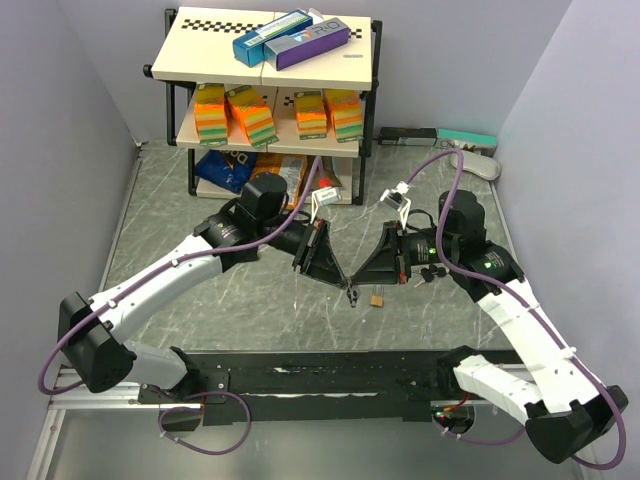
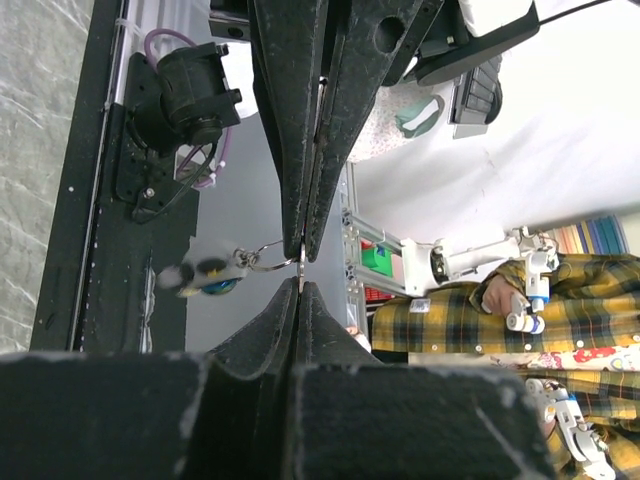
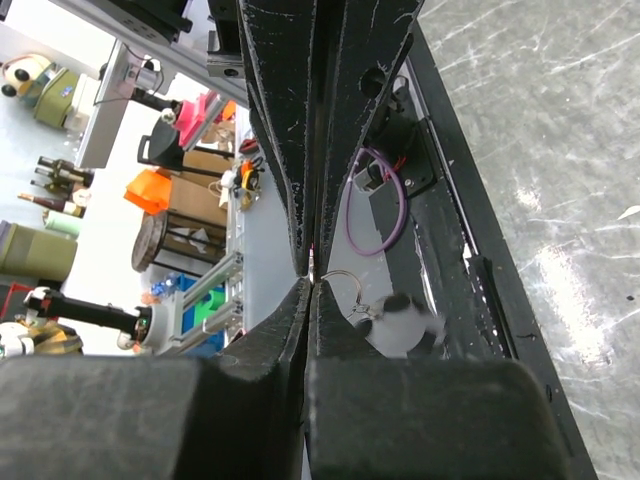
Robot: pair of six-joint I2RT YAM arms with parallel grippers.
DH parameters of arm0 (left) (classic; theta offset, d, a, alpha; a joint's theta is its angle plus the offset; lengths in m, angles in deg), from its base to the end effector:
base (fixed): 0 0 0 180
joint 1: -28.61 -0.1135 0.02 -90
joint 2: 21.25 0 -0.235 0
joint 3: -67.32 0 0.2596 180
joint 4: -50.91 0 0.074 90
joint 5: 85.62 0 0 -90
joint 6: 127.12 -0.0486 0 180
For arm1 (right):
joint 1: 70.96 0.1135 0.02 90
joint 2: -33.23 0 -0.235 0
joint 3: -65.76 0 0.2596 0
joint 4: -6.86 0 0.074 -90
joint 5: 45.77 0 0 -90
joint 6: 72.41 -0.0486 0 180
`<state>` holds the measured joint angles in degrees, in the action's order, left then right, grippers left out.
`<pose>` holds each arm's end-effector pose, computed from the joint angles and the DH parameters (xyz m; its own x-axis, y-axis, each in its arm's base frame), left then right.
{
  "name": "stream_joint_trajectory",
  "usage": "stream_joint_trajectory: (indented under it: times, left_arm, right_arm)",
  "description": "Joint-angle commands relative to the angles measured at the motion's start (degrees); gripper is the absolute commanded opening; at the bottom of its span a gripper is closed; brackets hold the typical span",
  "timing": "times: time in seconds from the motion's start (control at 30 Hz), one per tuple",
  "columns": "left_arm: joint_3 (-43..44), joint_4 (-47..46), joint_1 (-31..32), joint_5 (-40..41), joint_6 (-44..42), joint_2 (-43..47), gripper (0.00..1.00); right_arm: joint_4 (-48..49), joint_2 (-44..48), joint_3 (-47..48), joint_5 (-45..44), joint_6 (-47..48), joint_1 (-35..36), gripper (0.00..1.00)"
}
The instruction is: Unlock with the key
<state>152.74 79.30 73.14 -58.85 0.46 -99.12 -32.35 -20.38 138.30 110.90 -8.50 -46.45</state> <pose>0.1960 -0.2536 0.3432 -0.7564 0.3588 -0.5469 0.5671 -0.0571 -0.8217 0.1758 0.1292 0.3546 -0.7002 -0.1278 -0.7025 -0.7127 0.0659 0.6984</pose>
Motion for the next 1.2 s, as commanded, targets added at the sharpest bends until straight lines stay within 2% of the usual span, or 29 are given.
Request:
stream_joint_trajectory:
  times: [0.0,0.03,0.13,0.17,0.23,0.27,0.37,0.4,0.5,0.6,0.7,0.83,1.0,1.17]
  left_arm:
    - [-0.8,-7.4,-0.1,1.8,3.4,0.6,0.01]
    - [-1.2,-10.3,-0.3,2.7,4.2,0.8,0.03]
    - [-3.6,-17.4,-0.4,6.5,8.0,2.4,0.42]
    - [-4.8,-19.1,-0.6,9.4,8.9,2.9,0.67]
    - [-6.0,-21.6,-0.9,12.8,10.8,4.8,0.79]
    - [-7.3,-23.9,-1.0,15.0,11.3,5.6,0.85]
    - [-10.6,-28.5,-1.6,23.3,14.4,8.9,0.87]
    - [-11.5,-31.5,-1.6,28.1,15.9,9.8,0.87]
    - [-15.4,-37.8,-1.4,35.9,20.7,12.6,0.85]
    - [-17.3,-39.6,-0.6,39.8,22.8,13.9,0.81]
    - [-15.5,-38.1,1.0,40.8,21.8,12.8,0.77]
    - [-15.1,-40.9,3.0,43.2,22.4,11.7,0.68]
    - [-15.6,-44.2,3.6,44.9,23.9,10.8,0.6]
    - [-15.3,-44.7,4.2,45.1,23.8,10.2,0.47]
  right_arm:
    - [4.7,0.7,-0.6,0.7,-1.2,0.7,0.0]
    - [5.8,1.1,-0.8,0.5,-1.5,0.7,0.0]
    - [9.9,2.9,-2.2,-2.2,-4.6,0.7,0.0]
    - [11.2,3.5,-3.3,-3.2,-5.5,0.6,0.0]
    - [15.4,5.6,-4.8,-7.2,-9.6,0.5,0.0]
    - [20.3,6.3,-6.5,-8.4,-11.2,0.5,0.0]
    - [29.1,8.9,-9.5,-14.5,-17.1,0.5,0.0]
    - [30.0,9.2,-9.8,-17.1,-17.6,0.5,0.0]
    - [31.6,10.5,-10.0,-21.5,-18.0,0.5,0.0]
    - [35.1,11.5,-10.7,-23.8,-19.1,0.6,0.0]
    - [38.7,11.9,-12.2,-25.3,-21.5,0.5,0.0]
    - [40.4,12.0,-13.4,-26.2,-23.7,0.5,0.0]
    - [40.6,12.6,-13.9,-27.0,-24.4,0.5,0.0]
    - [41.1,12.6,-14.9,-28.0,-25.3,0.6,0.0]
